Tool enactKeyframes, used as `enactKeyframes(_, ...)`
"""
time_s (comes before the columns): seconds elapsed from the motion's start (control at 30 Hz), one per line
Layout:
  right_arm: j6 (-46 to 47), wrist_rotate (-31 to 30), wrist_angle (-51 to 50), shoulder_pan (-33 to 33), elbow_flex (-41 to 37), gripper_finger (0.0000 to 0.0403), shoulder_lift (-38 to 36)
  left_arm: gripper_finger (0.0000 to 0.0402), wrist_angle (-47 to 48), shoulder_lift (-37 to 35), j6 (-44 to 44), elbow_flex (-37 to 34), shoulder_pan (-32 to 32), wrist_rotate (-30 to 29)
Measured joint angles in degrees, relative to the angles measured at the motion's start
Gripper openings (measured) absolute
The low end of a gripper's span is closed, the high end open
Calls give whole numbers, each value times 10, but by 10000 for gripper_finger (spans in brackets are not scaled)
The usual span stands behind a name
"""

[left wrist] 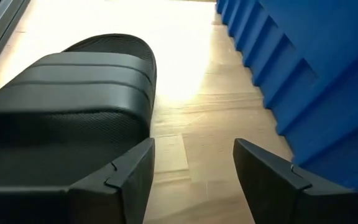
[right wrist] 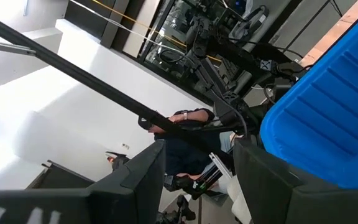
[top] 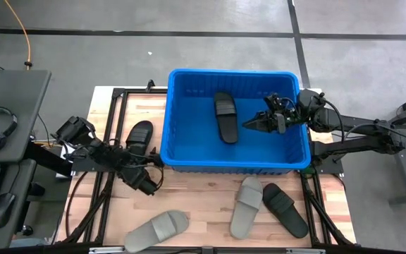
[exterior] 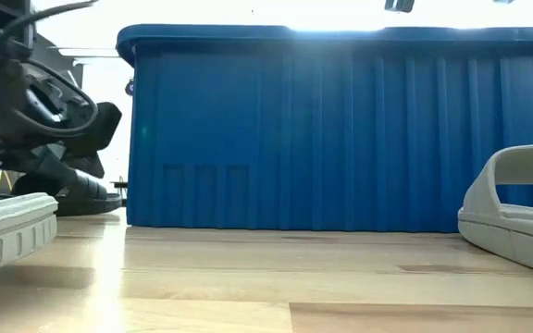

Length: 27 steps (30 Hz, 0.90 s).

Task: Pick and place slides into bin
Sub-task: Put the black slides into the blue bin

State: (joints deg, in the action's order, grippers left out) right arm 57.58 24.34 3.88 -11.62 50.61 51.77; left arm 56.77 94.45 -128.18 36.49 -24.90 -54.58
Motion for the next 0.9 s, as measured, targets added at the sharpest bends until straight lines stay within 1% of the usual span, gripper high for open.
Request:
enactKeyframes(0.1, 0, -4, 0, 0, 0, 179, 0, 198, -25, 0, 43, 0, 19, 0)
enactKeyframes(0.2, 0, -4, 0, 0, 0, 179, 0, 192, -38, 0, 68, 0, 38, 1)
enactKeyframes(0.47, 4, -4, 2, 0, 0, 179, 0, 181, -43, 0, 69, -10, 74, 1)
enactKeyframes(0.67, 4, -4, 2, 0, 0, 179, 0, 166, -73, 0, 64, -30, 72, 17)
enactKeyframes(0.9, -10, -18, -12, 0, 0, 179, 0, 154, -97, 0, 64, -33, 73, 30)
